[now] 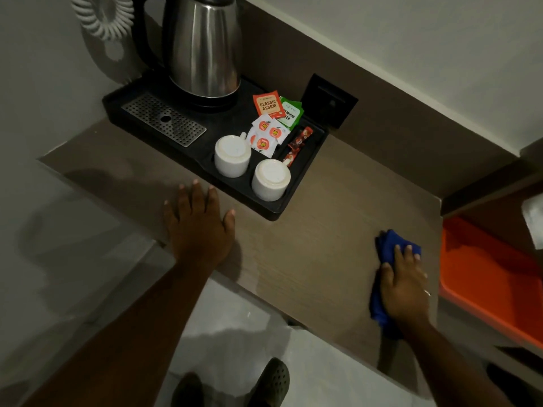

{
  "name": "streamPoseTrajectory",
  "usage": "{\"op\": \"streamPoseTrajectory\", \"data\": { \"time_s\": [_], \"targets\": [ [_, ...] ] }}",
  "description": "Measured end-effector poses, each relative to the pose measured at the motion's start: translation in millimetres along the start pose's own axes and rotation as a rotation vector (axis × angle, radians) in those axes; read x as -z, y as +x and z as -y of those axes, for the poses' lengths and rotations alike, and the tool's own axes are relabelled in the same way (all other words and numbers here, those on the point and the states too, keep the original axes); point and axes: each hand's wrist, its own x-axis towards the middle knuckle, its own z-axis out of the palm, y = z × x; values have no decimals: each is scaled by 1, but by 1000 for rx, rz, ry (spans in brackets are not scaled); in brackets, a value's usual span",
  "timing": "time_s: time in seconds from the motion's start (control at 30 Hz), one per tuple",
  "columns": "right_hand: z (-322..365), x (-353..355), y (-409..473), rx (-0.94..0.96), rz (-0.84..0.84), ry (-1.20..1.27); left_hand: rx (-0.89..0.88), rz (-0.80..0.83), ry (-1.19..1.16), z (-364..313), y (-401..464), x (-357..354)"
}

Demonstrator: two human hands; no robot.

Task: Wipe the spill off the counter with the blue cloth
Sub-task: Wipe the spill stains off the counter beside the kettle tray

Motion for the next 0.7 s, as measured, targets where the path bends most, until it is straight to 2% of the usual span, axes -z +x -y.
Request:
{"op": "streamPoseTrajectory", "data": {
  "time_s": [0.13,0.17,0.23,0.33,0.4,0.5,0.57,0.7],
  "targets": [
    [64,-11,9,-550,-22,69,-33,21,10,-15,-4,-1],
    [84,-12,10,-621,1,97,-44,22,4,-19,-5,-2],
    [136,-28,2,-478,28,93,-28,20,-1,-10,-3,0],
    [195,-57,-35,30,56,17,19,13,25,10,1,1],
    [183,-58,-53,272,102,-38,13,13,8,5,-1,0],
    [113,-40,-62,498,131,-65,-1,1,-2,-3,-3,-1],
    [54,-27,-66,446,131,-55,5,10,0,-3,-2,0],
    [-33,-4,-71,-2,15,-29,6,6,4,-6,-3,1]
  ]
}}
